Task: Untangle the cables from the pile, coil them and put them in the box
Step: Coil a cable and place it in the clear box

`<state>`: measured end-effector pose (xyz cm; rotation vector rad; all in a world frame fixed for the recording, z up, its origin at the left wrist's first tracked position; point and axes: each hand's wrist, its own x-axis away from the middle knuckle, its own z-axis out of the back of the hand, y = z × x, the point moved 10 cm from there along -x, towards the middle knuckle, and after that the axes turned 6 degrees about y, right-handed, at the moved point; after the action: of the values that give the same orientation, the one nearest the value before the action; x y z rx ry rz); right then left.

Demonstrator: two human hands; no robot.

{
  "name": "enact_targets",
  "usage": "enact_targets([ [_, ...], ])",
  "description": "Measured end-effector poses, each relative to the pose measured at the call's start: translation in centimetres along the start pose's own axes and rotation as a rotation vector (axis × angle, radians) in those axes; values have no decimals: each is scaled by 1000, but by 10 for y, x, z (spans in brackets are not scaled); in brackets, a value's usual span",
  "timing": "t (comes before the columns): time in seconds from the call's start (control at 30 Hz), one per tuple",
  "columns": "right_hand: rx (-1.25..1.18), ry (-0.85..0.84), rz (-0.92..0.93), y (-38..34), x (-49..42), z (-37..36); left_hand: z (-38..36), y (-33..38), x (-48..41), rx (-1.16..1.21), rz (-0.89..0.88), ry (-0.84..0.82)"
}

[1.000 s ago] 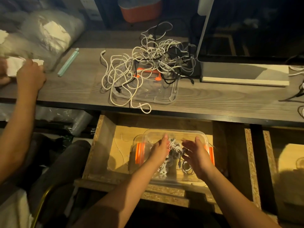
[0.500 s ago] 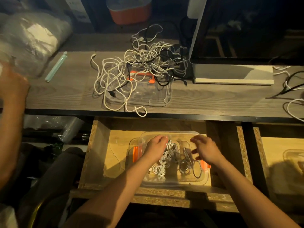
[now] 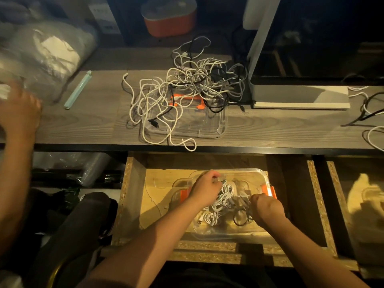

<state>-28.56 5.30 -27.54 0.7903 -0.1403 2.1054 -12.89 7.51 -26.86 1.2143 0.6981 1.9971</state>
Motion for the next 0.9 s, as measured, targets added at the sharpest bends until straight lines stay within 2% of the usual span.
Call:
enact_targets([
  [0.1, -126, 42, -34, 13, 0, 15, 4, 7, -1, -45, -11, 15],
  [0.2, -347, 124, -87, 33, 3, 38, -4, 14, 4, 58, -2, -87],
  [0.27, -470, 213, -68, 38, 6, 58, -10, 25, 8, 50, -55, -167],
  [0.37, -651, 383, 6, 37, 14, 94, -7, 44, 14, 80, -119, -179],
  [0.43, -737, 450, 51, 35, 18, 110, 3, 54, 13, 257, -116, -161],
  [0.5, -851, 471, 68, 34, 20, 117, 18, 65, 14, 322, -161, -106],
  [0.63, -1372, 410, 143, 21, 27, 133, 47, 78, 21, 318, -273, 50],
  [0.67, -1432, 419, 143, 20, 28, 136, 52, 80, 23, 327, -281, 76],
  [0.77, -1389, 474, 131, 21, 28, 143, 63, 85, 31, 334, -311, 89],
  [0.83, -1366, 550, 51, 36, 28, 142, 72, 83, 32, 331, -296, 100],
  [0.9, -1352, 598, -46, 50, 29, 139, 83, 83, 33, 228, -311, 141],
])
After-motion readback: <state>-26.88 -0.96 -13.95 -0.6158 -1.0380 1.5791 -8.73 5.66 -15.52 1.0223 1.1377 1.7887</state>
